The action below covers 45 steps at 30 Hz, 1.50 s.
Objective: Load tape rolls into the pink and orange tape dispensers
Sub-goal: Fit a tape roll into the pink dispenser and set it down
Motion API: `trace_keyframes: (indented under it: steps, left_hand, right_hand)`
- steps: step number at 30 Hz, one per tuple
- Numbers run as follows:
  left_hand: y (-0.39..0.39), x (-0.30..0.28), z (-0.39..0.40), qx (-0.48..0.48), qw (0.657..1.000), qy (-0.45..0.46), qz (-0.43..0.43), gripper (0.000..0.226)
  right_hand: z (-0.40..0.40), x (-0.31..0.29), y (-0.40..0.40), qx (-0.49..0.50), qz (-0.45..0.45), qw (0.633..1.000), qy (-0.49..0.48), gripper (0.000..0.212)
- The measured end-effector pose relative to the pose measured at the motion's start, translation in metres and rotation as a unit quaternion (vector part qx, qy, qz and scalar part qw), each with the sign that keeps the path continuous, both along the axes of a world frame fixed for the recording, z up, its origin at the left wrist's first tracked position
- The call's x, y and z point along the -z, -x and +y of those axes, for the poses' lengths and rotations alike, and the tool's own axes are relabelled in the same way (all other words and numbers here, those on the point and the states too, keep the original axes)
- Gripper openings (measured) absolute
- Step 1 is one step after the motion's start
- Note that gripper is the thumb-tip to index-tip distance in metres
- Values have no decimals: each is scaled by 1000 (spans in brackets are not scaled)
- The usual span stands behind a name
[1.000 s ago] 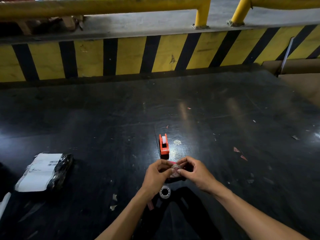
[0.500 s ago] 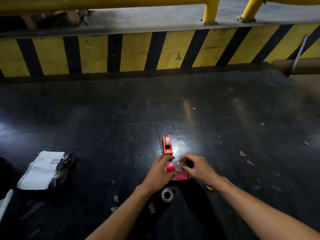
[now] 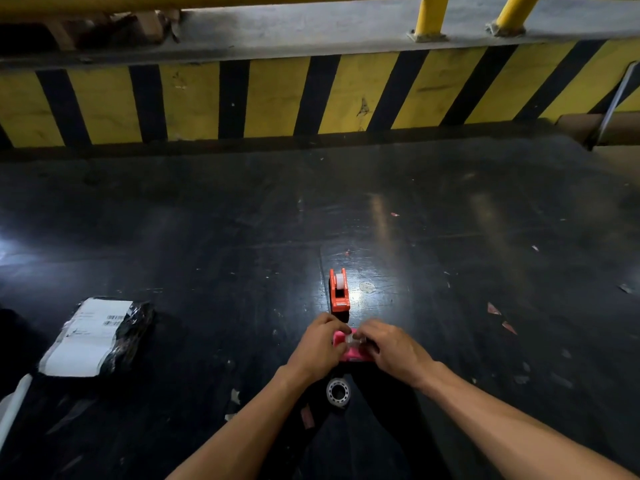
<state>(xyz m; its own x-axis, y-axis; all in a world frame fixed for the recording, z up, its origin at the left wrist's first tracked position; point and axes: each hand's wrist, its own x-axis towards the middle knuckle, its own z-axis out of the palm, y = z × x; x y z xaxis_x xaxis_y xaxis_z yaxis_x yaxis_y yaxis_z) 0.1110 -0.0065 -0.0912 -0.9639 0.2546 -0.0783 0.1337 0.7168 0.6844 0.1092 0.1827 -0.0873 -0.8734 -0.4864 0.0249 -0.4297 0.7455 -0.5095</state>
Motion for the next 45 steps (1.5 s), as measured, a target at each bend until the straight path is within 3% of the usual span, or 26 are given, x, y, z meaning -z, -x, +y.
trace_keyframes:
  steps: [10, 15, 20, 24, 38, 42, 45]
  left_hand:
    - [5, -4, 0, 10, 1000, 4, -2, 21]
    - [2, -4, 0, 4, 1000, 12, -8, 17]
    - [5, -7, 0, 7, 1000, 24, -4, 18]
    - [4, -8, 2, 10, 999, 37, -5, 21]
    - [4, -4, 0, 8, 999, 45, 17, 18]
    - [3, -4, 0, 1, 999, 38, 18, 16]
    - [2, -2, 1, -4, 999, 33, 16, 16]
  right_hand:
    - [1, -7, -1, -15, -15, 1000, -13, 20]
    - [8, 1, -8, 175, -77, 981, 21, 23]
    - [-14, 0, -6, 265, -153, 951, 33, 32]
    - [-24, -1, -1, 314, -187, 929, 58, 22]
    - [25, -20, 0, 351, -273, 891, 89, 17]
    - [22, -18, 0, 330, -255, 908, 25, 20]
    - [11, -11, -2, 319, -233, 919, 3, 38]
